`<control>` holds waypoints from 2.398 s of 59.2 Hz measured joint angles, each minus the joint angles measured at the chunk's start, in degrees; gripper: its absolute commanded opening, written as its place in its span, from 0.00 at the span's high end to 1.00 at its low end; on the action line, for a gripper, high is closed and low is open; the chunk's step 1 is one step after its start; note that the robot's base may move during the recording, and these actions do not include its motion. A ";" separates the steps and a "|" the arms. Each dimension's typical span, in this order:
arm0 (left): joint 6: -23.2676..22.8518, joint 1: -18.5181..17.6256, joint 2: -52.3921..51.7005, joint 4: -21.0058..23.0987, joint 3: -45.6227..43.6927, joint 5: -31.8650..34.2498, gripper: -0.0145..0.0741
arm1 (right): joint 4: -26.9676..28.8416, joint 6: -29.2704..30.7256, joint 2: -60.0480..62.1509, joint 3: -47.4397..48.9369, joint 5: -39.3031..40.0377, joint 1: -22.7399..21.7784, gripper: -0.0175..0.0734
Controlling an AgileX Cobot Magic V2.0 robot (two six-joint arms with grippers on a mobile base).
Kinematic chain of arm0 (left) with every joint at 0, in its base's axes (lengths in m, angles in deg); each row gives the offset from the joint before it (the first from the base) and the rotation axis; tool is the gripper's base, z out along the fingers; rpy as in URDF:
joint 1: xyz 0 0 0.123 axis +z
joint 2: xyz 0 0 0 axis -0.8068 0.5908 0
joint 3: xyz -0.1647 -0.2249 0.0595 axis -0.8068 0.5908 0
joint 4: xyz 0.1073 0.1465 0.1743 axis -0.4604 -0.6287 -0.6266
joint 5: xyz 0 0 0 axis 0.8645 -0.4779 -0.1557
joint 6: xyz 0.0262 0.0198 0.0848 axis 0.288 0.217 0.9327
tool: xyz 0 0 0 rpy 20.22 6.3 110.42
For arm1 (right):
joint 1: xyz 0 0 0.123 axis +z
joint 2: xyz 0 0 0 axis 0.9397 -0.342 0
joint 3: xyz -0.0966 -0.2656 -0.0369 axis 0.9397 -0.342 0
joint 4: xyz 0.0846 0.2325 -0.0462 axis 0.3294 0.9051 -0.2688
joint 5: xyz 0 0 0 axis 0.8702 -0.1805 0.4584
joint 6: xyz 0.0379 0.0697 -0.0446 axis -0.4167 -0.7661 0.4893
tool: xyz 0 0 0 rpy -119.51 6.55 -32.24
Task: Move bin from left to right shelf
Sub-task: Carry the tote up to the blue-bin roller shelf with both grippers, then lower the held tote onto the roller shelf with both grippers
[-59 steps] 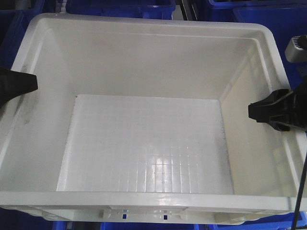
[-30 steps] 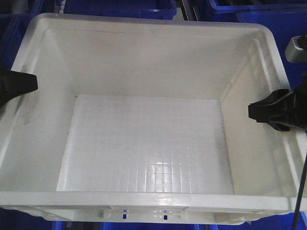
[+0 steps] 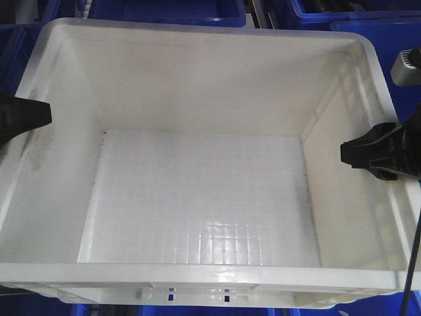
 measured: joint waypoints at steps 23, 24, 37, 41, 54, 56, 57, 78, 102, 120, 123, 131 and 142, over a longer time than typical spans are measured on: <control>0.00 0.00 0.00 0.00 0.00 0.00 0.84 | 0.00 0.00 0.00 0.00 0.00 0.00 0.81; 0.00 0.00 0.00 0.00 0.00 0.00 0.84 | 0.00 0.00 0.00 0.00 0.00 0.00 0.81; 0.00 0.00 0.00 0.00 0.00 0.00 0.84 | 0.00 0.00 0.00 0.00 0.00 0.00 0.81; 0.00 0.00 0.00 0.00 0.00 0.00 0.84 | 0.00 0.00 0.00 0.00 0.00 0.00 0.81; 0.00 0.00 0.00 0.00 0.00 0.00 0.84 | 0.00 0.00 0.00 0.00 0.00 0.00 0.81; 0.00 0.00 0.00 0.00 0.00 0.00 0.84 | 0.00 0.00 0.00 0.00 0.00 0.00 0.81; 0.00 0.00 0.00 0.00 0.00 0.00 0.84 | 0.00 0.00 0.00 0.00 0.00 0.00 0.81; 0.00 0.00 0.00 0.00 0.00 0.00 0.84 | 0.00 0.00 0.00 0.00 0.00 0.00 0.81; 0.00 0.00 0.00 0.00 0.00 0.00 0.84 | 0.00 0.00 0.00 0.00 0.00 0.00 0.81; 0.00 0.00 0.00 0.00 0.00 0.00 0.84 | 0.00 0.00 0.00 0.00 0.00 0.00 0.81; 0.00 0.00 0.00 0.00 0.00 0.00 0.84 | 0.00 0.00 0.00 0.00 0.00 0.00 0.81; 0.00 0.00 0.00 0.00 0.00 0.00 0.84 | 0.00 -0.05 0.00 0.00 0.00 0.00 0.81; 0.00 0.00 0.00 0.00 0.00 0.00 0.84 | 0.00 -0.05 0.00 0.00 0.00 0.00 0.81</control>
